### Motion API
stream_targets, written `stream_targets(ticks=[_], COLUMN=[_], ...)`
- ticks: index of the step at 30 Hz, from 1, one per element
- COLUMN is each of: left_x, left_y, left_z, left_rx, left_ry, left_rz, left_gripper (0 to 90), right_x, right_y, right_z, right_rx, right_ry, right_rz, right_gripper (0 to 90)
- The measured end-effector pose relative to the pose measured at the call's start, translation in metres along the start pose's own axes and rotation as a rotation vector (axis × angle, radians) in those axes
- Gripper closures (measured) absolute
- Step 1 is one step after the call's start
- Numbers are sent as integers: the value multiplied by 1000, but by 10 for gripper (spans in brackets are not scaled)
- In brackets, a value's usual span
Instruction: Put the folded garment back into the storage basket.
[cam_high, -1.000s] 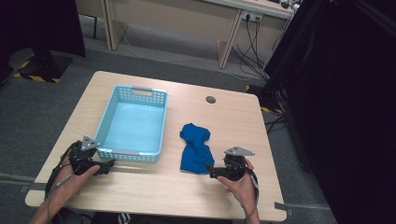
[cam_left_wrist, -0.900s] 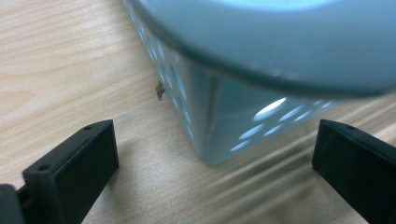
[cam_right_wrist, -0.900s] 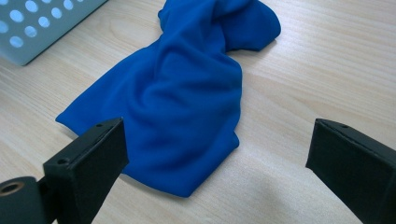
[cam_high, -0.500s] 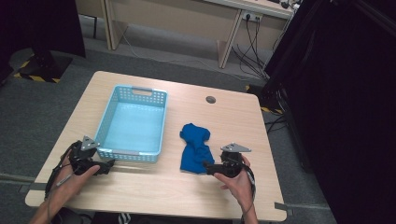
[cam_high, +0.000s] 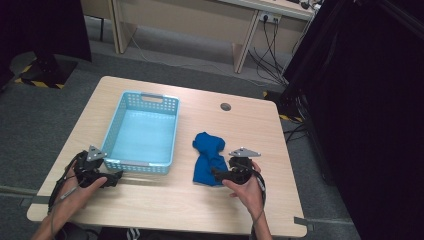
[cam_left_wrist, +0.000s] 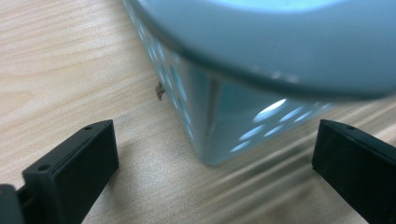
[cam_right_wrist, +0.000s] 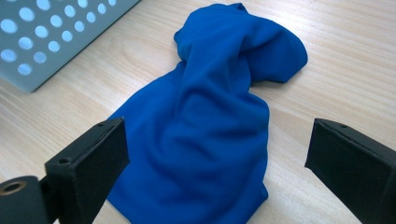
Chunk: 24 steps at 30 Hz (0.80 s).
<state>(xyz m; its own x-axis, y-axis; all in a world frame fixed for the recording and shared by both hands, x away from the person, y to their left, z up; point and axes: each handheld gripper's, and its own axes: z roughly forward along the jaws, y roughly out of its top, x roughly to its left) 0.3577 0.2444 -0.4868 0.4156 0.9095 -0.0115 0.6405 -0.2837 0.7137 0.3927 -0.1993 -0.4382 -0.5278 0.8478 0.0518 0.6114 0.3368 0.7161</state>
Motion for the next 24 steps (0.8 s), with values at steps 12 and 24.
stream_targets(ticks=[12,24], left_x=[0,0], left_y=[0,0], left_z=[0,0], left_rx=[-2,0], left_ry=[1,0], left_rz=[0,0], left_gripper=[0,0], right_x=[1,1], right_y=[7,14], right_z=[9,19], right_rx=[2,8], right_ry=[-2,-9], right_rz=[11,21], right_gripper=[66,71])
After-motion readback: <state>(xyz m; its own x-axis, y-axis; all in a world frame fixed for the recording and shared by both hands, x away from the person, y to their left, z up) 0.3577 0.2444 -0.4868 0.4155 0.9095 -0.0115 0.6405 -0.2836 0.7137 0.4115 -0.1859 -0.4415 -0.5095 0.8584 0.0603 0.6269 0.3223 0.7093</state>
